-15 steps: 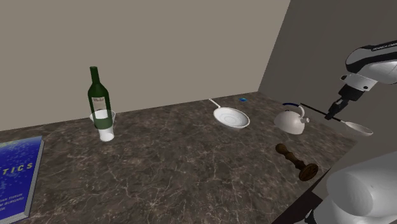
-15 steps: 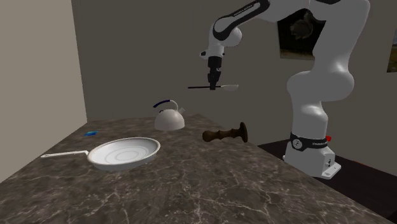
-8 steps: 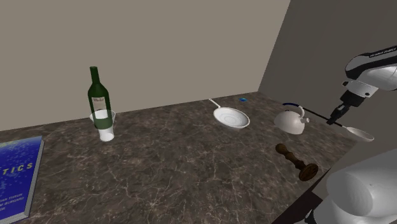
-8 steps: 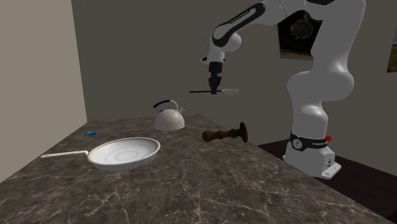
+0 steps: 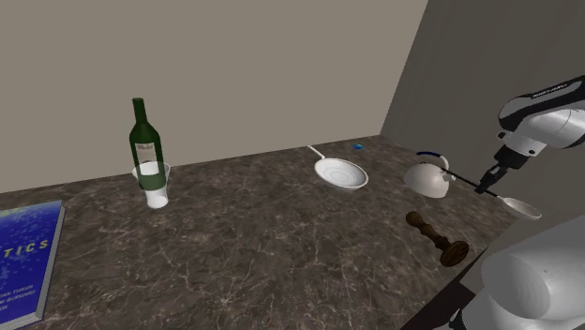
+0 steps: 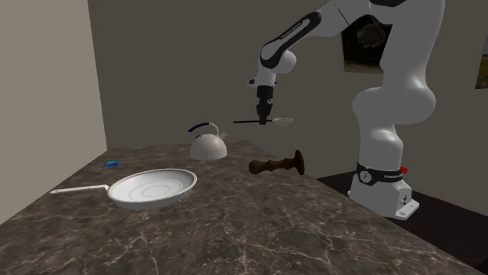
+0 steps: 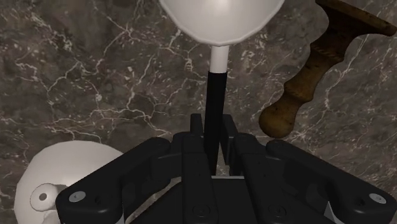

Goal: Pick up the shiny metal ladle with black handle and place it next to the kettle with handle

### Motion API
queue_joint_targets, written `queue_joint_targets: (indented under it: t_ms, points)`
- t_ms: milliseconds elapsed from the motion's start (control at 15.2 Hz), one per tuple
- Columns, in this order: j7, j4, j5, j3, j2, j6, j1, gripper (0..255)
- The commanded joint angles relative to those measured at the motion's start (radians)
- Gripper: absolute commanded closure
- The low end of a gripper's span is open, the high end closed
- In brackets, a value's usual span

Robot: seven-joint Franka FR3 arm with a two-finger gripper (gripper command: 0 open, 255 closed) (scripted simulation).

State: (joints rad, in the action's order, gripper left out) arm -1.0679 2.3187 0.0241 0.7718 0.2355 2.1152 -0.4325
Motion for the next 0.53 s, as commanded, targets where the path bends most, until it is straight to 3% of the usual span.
queue_joint_targets:
  t_ms: [0,462]
  points:
    - [-0.01,0.018,-0.01,0.007,-0.014,0.03,0.003,255]
    - [-0.064,0.064,-0.066,0.036,-0.084,0.127,0.02,255]
